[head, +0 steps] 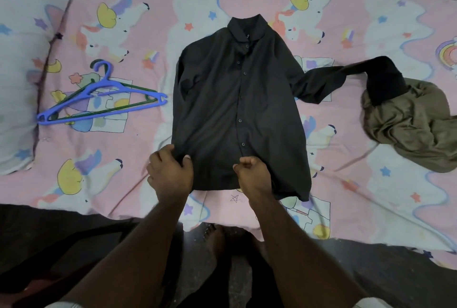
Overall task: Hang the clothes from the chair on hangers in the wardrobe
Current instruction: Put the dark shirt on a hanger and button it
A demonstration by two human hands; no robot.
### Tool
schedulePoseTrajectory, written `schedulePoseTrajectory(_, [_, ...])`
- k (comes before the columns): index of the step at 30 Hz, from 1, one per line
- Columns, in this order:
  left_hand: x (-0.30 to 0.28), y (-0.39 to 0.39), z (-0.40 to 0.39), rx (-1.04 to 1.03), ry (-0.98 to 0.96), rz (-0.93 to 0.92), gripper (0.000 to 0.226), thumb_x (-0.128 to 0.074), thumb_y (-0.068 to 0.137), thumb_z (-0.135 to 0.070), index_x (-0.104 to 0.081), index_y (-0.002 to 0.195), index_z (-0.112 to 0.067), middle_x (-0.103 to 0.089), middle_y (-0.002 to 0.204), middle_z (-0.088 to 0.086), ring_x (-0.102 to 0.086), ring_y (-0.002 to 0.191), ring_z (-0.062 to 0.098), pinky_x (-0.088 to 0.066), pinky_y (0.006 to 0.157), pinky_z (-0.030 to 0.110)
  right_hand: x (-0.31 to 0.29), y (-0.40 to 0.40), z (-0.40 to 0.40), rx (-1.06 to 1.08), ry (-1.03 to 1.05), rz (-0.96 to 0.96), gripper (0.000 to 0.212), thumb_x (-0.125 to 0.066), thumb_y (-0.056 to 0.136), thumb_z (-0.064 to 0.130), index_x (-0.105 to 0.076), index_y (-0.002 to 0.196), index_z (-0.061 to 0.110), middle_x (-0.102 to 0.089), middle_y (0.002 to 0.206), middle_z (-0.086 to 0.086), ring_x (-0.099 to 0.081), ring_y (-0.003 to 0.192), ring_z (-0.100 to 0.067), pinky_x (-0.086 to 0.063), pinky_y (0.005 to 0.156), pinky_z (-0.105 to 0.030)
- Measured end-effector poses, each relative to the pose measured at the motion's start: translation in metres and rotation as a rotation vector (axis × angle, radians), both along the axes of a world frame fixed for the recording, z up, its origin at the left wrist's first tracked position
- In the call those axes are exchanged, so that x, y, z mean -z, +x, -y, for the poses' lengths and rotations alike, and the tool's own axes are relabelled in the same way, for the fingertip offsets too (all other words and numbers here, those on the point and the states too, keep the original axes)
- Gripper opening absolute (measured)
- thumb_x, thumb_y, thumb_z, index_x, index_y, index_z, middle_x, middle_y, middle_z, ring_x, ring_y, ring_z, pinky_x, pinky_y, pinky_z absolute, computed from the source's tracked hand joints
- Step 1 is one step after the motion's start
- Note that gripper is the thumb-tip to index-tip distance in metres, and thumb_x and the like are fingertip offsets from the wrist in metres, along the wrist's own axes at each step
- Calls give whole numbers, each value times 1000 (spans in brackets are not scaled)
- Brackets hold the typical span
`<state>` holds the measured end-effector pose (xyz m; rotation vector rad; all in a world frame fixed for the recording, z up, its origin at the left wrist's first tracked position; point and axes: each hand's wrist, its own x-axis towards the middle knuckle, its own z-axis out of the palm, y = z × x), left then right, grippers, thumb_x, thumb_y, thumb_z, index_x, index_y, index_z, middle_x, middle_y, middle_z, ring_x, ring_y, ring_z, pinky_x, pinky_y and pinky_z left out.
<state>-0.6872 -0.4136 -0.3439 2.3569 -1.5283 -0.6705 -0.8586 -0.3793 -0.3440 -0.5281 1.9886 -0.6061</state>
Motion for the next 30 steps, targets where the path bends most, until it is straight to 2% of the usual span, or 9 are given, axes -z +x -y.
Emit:
schedulePoseTrajectory(4, [5, -5, 8, 165, 15, -2, 48, -62, 93, -34, -49, 136, -19, -50, 136, 10, -48, 126, 33, -40, 102, 53, 2, 3, 9, -68, -21, -36, 32, -69, 87, 24, -67, 119, 17, -72, 103, 2, -66, 103, -19, -49, 99, -37])
schedulePoseTrajectory(6, [8, -8, 14, 184, 23, -17, 47, -62, 93, -34, -48, 136, -20, -50, 138, 9, -48, 127, 32, -39, 105, 53, 5, 5, 15, -104, -29, -39, 33, -69, 88, 23, -66, 121, 16, -72, 104, 0, -65, 104, -19, -49, 99, -36])
schedulePoseTrajectory(16, [11, 7, 83, 78, 135, -13, 49, -56, 98, -38, -45, 143, -22, -49, 146, 5, -45, 133, 30, -36, 109, 52, 12, 16, 88, -242, -74, -11, 34, -68, 89, 25, -66, 123, 19, -71, 112, 1, -64, 109, -18, -49, 102, -40])
schedulePoseTrajectory(24, [20, 46, 136, -117, 131, -102, 47, -60, 97, -30, -48, 142, -20, -51, 145, 4, -48, 132, 27, -38, 108, 52, 5, 62, 172, -373, -190, -17, 31, -69, 90, 21, -69, 120, 15, -73, 109, 2, -66, 104, -12, -48, 96, -24])
schedulePoseTrajectory(30, [52, 92, 171, -112, 158, -196, 49, -60, 95, -24, -48, 142, -15, -53, 141, 9, -49, 129, 28, -42, 107, 50, 26, 118, 233, -535, -139, -41, 34, -68, 91, 23, -65, 123, 13, -70, 117, -1, -64, 109, -18, -49, 99, -33])
